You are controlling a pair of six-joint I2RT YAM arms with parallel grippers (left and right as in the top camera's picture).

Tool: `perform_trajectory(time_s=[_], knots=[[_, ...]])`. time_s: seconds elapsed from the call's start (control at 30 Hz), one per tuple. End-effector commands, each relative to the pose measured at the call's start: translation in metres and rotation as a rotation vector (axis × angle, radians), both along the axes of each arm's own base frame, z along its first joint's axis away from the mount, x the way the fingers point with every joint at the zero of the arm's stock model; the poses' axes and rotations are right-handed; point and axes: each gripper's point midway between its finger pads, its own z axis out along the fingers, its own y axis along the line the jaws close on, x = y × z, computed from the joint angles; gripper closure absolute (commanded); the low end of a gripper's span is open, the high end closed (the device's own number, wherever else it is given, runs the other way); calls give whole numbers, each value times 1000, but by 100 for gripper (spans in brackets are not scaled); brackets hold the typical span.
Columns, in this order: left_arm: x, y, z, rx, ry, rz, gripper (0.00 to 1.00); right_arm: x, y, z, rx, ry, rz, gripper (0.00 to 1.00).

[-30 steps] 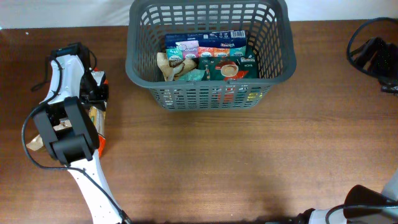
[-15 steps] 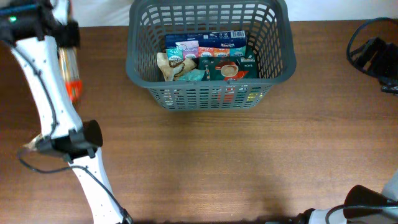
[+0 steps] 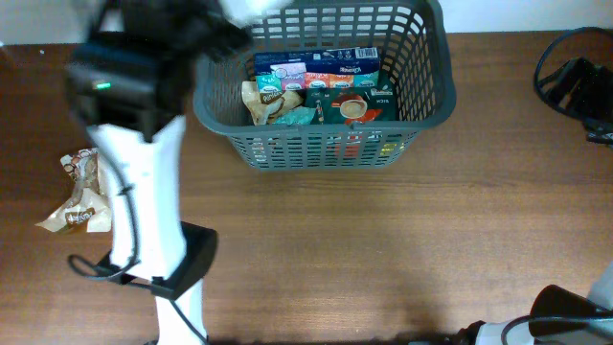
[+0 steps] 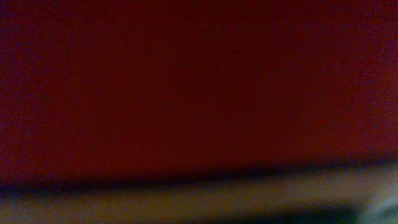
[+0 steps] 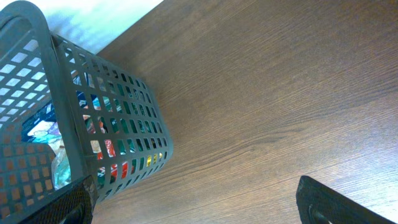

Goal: Pack container
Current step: 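Carry the orange packet over the basket and release it inside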

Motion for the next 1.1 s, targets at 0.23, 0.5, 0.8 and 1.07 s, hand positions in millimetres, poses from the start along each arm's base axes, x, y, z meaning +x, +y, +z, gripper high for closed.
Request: perform_trajectory(time_s=[0.23,0.5,0.8,1.07], knots=[[43,-69,-146,357,210,-264,98,-2,0,2,0,-8,0,1],[83,-94,-230,300,320,-143,98,-2,0,2,0,-8,0,1],[92,-99,-253,282,348,-121,71,-2,0,2,0,-8,0,1],[82,-66,-161,81,257,34,1,-2,0,2,0,-8,0,1]])
